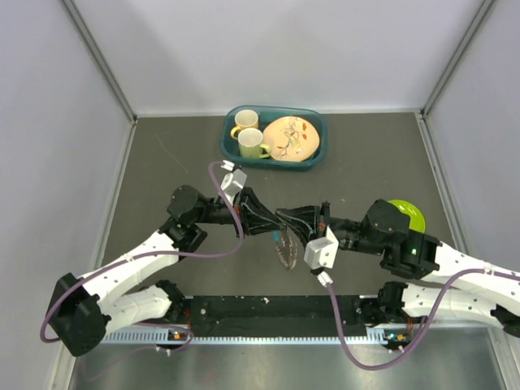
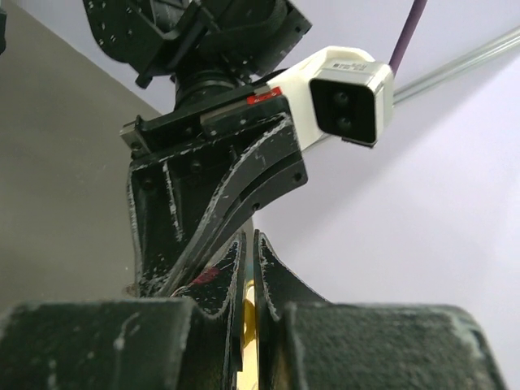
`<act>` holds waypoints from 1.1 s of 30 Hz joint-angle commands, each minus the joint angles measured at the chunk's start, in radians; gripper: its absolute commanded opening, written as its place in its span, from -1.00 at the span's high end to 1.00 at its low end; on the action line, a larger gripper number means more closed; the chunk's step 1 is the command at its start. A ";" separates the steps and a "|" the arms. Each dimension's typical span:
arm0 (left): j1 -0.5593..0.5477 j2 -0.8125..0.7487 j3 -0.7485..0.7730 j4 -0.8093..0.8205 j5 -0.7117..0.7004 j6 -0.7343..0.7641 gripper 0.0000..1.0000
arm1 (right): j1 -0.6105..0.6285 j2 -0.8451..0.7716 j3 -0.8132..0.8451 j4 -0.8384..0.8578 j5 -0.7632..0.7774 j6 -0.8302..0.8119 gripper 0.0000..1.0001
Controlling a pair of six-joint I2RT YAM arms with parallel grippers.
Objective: Remove the keys from the keyring
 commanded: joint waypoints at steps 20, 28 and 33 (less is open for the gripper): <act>0.002 -0.007 -0.020 0.397 0.022 -0.255 1.00 | -0.019 -0.071 0.219 -0.093 0.533 0.878 0.07; 0.011 -0.027 -0.009 0.336 0.002 -0.226 1.00 | -0.019 -0.280 0.007 -0.135 0.274 1.124 0.41; 0.011 -0.030 -0.009 0.335 -0.016 -0.221 1.00 | -0.021 -0.300 -0.151 0.099 0.126 1.105 0.45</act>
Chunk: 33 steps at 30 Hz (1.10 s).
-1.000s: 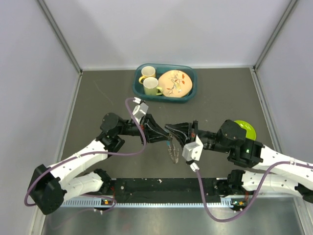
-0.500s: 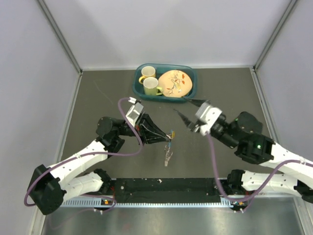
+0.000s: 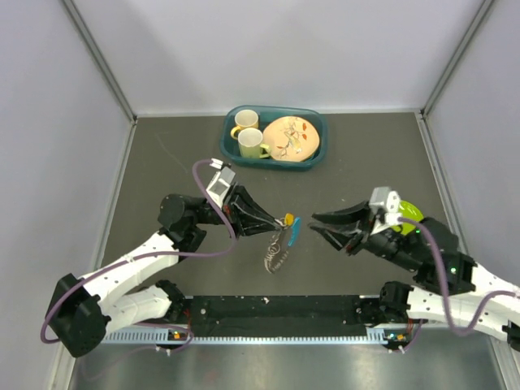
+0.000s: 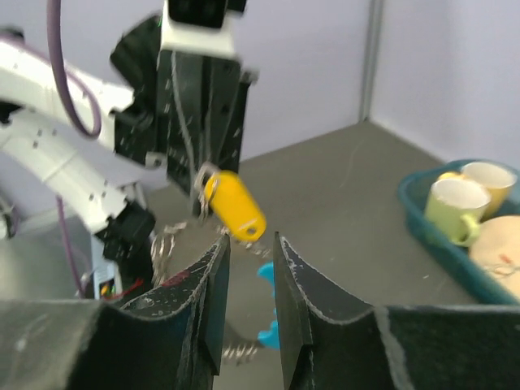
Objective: Remove the keys from the keyring
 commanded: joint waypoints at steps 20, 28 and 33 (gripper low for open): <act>0.005 -0.084 0.021 -0.048 -0.075 0.069 1.00 | -0.004 0.105 -0.121 0.338 -0.224 0.097 0.64; 0.004 -0.079 0.024 -0.048 -0.083 0.075 1.00 | -0.001 0.116 -0.127 0.343 -0.235 0.131 0.60; 0.005 -0.084 0.024 -0.047 -0.086 0.072 1.00 | -0.002 0.136 -0.123 0.338 -0.206 0.117 0.60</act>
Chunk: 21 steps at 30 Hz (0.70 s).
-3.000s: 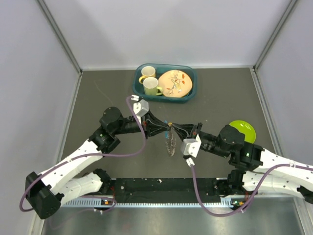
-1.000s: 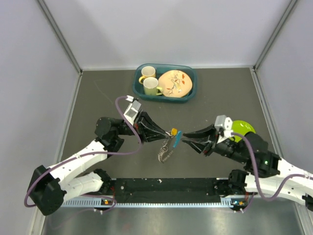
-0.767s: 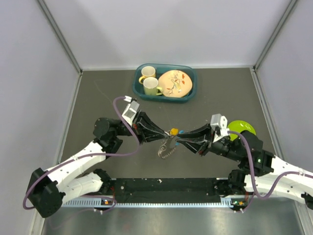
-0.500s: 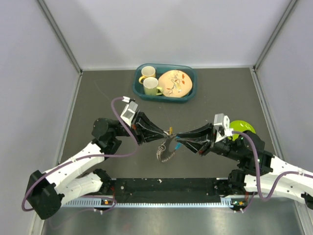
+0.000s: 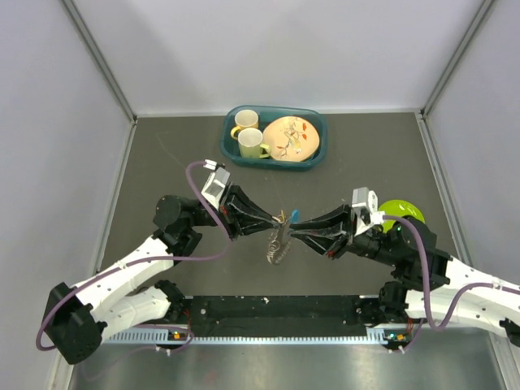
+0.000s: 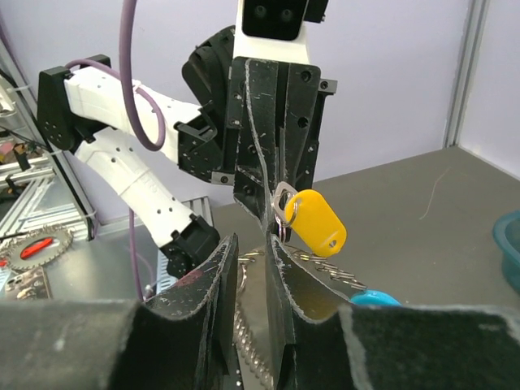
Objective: Remove the keys from the keyring
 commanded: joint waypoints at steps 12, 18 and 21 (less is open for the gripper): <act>0.003 -0.021 0.027 0.055 -0.021 0.008 1.00 | -0.004 0.064 0.012 0.058 0.035 -0.009 0.64; 0.004 -0.021 0.024 0.060 -0.016 0.006 1.00 | -0.004 0.069 0.002 0.077 0.052 -0.012 0.67; 0.003 -0.021 0.024 0.063 -0.013 0.005 1.00 | -0.002 0.069 0.001 0.074 0.061 -0.022 0.67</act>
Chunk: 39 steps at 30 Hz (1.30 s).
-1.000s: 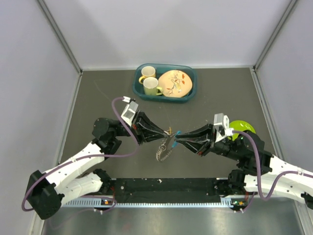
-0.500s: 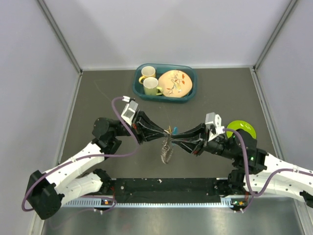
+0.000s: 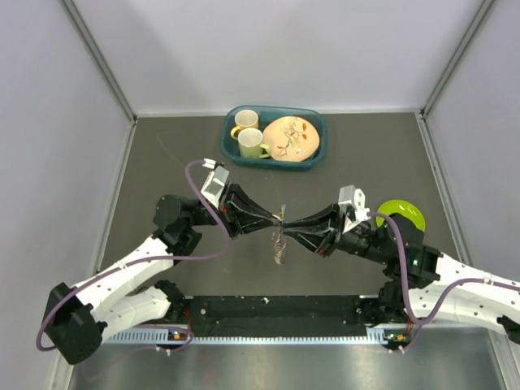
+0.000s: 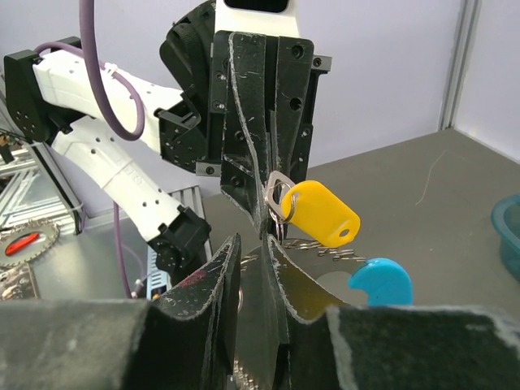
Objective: Remove the keys from the keyring
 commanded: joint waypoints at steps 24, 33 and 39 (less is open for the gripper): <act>-0.002 -0.027 0.035 0.050 0.001 0.005 1.00 | -0.004 -0.016 -0.002 0.028 0.012 -0.082 0.56; 0.000 -0.025 0.029 0.065 0.007 -0.001 1.00 | -0.002 0.001 0.001 0.063 0.015 -0.071 0.56; -0.002 -0.023 0.025 0.078 0.015 -0.006 1.00 | -0.002 0.004 0.002 0.068 0.012 -0.062 0.56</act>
